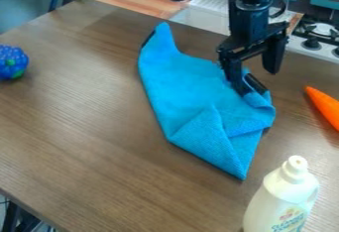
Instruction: Unfold the cloth from top right to bottom left
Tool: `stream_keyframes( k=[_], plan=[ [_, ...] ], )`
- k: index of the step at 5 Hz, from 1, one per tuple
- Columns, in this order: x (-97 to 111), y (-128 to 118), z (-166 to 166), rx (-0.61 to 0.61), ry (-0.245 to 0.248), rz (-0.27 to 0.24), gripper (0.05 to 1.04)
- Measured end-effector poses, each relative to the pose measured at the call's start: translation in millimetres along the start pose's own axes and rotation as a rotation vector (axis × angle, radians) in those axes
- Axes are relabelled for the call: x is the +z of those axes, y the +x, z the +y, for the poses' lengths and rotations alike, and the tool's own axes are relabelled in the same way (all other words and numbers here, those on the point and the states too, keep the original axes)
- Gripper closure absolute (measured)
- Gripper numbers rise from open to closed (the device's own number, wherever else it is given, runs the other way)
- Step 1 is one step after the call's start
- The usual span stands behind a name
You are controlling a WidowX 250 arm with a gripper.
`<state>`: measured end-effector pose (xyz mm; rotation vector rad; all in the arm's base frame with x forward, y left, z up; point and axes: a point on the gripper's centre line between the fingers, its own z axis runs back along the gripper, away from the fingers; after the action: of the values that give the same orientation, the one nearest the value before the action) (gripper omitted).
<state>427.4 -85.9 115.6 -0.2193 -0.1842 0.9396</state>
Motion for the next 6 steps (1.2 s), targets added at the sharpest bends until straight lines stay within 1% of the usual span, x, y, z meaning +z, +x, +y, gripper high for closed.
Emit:
stream_keyframes(
  k=[1,2,3,4,5,6],
  plan=[
    [-7.3,0.7,4.3,-0.005,0.015,-0.007,0.140],
    [-10.2,1.4,5.8,-0.003,0.020,-0.012,0.190],
    [-20.1,1.9,9.6,-0.004,0.043,-0.016,0.245],
    [-23.9,2.3,11.4,-0.003,0.055,-0.017,0.366],
    [-23.2,2.7,11.4,-0.002,0.054,-0.020,0.670],
    [-23.3,0.5,10.9,-0.015,0.053,-0.009,0.891]
  ],
)
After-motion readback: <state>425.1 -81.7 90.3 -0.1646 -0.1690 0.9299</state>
